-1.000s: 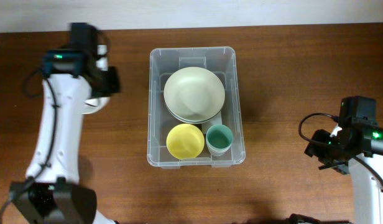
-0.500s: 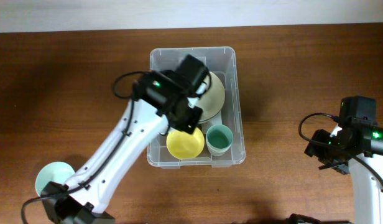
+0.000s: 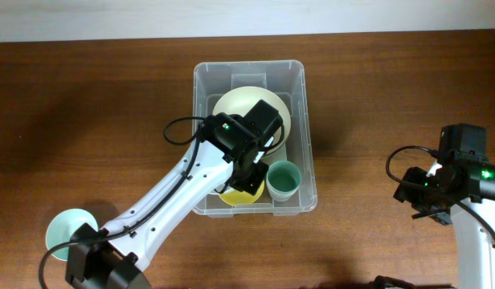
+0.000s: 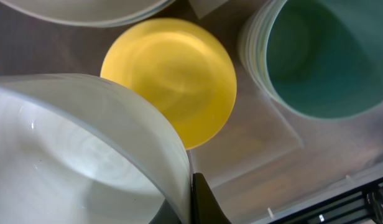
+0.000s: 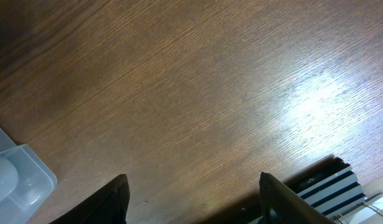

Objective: Pack container
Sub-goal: 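Carry the white bowl into the container onto the yellow bowl, then move the left gripper to the mint bowl and grasp its rim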

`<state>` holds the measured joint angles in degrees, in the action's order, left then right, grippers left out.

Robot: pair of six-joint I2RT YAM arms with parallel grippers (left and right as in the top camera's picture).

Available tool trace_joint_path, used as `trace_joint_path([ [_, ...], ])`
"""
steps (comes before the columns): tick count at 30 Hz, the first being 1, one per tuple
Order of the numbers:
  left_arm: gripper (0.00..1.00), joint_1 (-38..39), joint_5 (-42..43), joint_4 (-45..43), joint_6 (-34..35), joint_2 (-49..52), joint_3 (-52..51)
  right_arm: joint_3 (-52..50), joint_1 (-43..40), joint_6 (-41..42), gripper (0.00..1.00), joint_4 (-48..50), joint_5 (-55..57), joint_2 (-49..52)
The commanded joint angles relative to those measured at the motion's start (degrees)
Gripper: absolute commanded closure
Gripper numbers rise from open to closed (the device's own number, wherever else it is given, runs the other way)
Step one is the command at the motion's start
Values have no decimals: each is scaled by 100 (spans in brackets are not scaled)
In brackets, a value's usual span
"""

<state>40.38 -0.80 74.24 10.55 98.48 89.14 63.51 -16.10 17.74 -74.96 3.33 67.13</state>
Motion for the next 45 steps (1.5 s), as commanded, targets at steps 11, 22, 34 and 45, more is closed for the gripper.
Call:
trace_joint_path([
  [11,43,-2,66,-55,94,28,-28,-20,-15,-39,37,-20,-11,0],
  [22,39,-2,63,-57,94,28,-28,-20,-15,-39,37,-20,-11,0],
  [34,36,-79,-658,114,243,-28,133,-20,-15,-39,37,-17,-11,0],
  [45,1,-2306,-1639,625,2334,-1427,772,-20,-15,-39,37,-11,-13,0],
])
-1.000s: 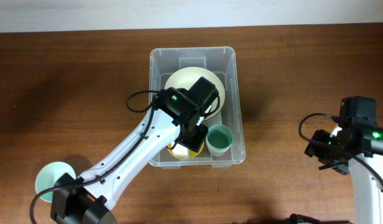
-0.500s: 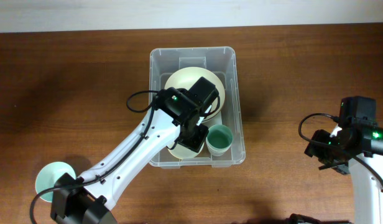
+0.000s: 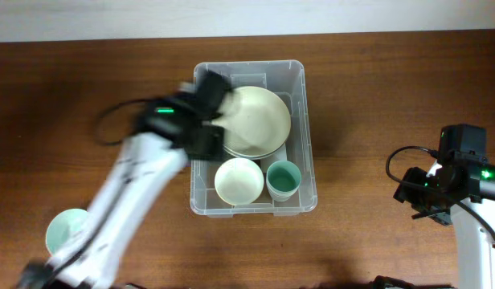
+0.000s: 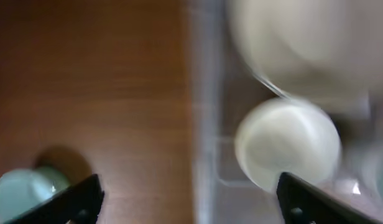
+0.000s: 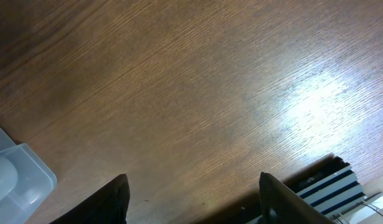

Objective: Pack container
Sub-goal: 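Move the left gripper to the mint bowl and grasp its rim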

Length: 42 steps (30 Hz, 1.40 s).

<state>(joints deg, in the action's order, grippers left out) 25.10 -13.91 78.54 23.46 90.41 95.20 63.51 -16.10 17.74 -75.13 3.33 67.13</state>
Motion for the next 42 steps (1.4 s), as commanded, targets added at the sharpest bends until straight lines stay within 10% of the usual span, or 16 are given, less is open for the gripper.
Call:
trace_joint_path([
  [1,1,-1158,-328,326,1340,-743,157,-20,-15,-39,37,13,-13,0],
  [16,1,-4835,271,-487,1939,-1003,-1930,-20,-7,-39,37,15,-20,0],
  [31,1,-5366,232,-3088,1934,-175,-4555,-20,-7,-39,37,15,-17,0],
  [34,11,-5366,232,-3180,1934,39,-4555,-20,-7,-39,37,4,-17,0],
  [37,55,-5366,236,-3289,1934,87,-4555,-20,-7,-39,38,-2,-15,0],
  [42,84,-5366,254,-3311,1934,87,-4555,-20,-7,-39,37,-2,-13,0],
])
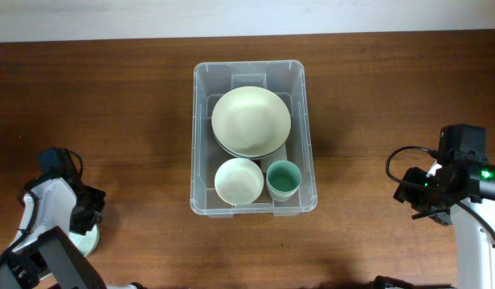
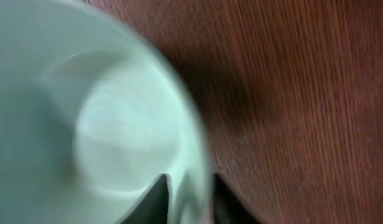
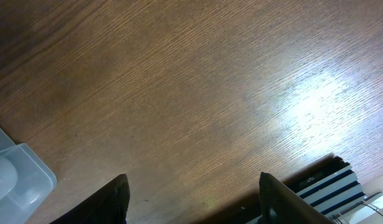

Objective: Pack container
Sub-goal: 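Move the left gripper to the mint bowl and grasp its rim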

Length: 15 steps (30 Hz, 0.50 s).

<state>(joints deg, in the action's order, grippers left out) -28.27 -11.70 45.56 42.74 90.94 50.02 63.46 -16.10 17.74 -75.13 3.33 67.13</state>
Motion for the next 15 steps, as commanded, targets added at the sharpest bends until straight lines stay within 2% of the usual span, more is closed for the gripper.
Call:
trace_joint_path([
  [1,89,-28,35,-15,7,35,-37,-15,-7,-39,37,-2,-13,0],
  [4,95,-28,37,-17,-2,35,4,-15,-7,-39,37,-2,-15,0],
  [6,99,-26,173,-28,-308,33,111,-15,-7,-39,37,-2,-13,0],
  [8,99,-22,774,-28,-1045,33,455,-15,-7,-39,37,0,-13,0],
  [10,99,-2,1331,107,-1449,22,802,-15,-7,-39,37,-2,-13,0],
  [15,100,435,1453,785,-1797,-79,1808,-15,-7,-39,38,-2,-13,0],
])
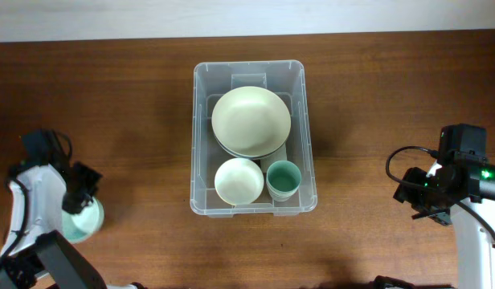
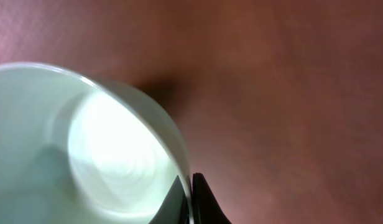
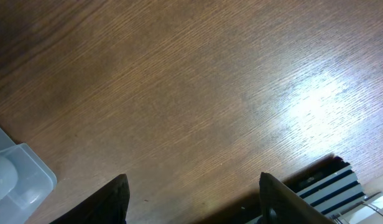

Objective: Pack container
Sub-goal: 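Move the left gripper to the mint bowl and grasp its rim, then carry the mint bowl into the container onto the white bowl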

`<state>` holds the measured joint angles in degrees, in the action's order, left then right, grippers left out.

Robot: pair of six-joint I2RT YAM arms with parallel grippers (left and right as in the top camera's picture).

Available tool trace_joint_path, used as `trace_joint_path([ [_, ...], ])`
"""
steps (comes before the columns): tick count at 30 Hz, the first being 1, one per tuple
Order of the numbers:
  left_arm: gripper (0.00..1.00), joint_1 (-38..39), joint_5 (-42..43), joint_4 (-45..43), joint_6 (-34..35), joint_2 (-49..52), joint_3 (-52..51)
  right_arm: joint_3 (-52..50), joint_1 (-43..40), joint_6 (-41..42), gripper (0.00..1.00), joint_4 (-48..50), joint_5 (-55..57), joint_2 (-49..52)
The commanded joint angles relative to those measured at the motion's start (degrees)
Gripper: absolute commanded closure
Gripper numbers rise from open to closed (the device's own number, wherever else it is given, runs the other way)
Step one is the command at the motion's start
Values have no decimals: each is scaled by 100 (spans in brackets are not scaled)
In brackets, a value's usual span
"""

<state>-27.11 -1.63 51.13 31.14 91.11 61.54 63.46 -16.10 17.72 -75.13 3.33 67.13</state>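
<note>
A clear plastic container (image 1: 201,160) sits mid-table holding a large cream bowl (image 1: 251,120), a small white bowl (image 1: 238,181) and a teal cup (image 1: 282,180). At the far left a pale mint bowl (image 1: 83,222) is pinched at its rim by my left gripper (image 1: 77,201), which is shut on it; the wrist view shows the bowl (image 2: 86,155) with the fingers (image 2: 189,202) clamped on its rim. My right gripper (image 3: 194,205) hangs open above bare wood at the far right, holding nothing.
The container's corner (image 3: 14,174) shows at the left edge of the right wrist view. The table's front edge lies close below the mint bowl. Brown wood surrounds the container on all sides.
My left gripper, with the mint bowl's rim between its fingers, has shifted slightly up and left, and the fingers now pinch the rim. The right arm has not moved.
My left gripper first held a white bowl over a yellow bowl inside the container. Then the white bowl sat in the container and the arm was swinging away left. Later it was at the mint bowl at the table's left, and now grips its rim.
</note>
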Motion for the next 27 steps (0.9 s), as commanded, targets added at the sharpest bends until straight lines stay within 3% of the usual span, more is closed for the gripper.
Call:
trace_joint_path([
  [1,99,481,439,339,-767,-133,861,-15,-7,-37,37,-2,-13,0],
  [6,99,1486,424,833,-1154,-310,1867,-15,-7,-37,37,0,-13,0],
  [12,99,3351,424,1231,-1849,-328,2898,-15,-7,-37,37,13,-13,0],
  [19,99,5407,422,1239,-2634,-308,3001,-15,-7,-37,37,20,-13,0],
  [27,99,6636,424,1338,-2629,24,2990,-15,-7,-37,37,17,-13,0],
])
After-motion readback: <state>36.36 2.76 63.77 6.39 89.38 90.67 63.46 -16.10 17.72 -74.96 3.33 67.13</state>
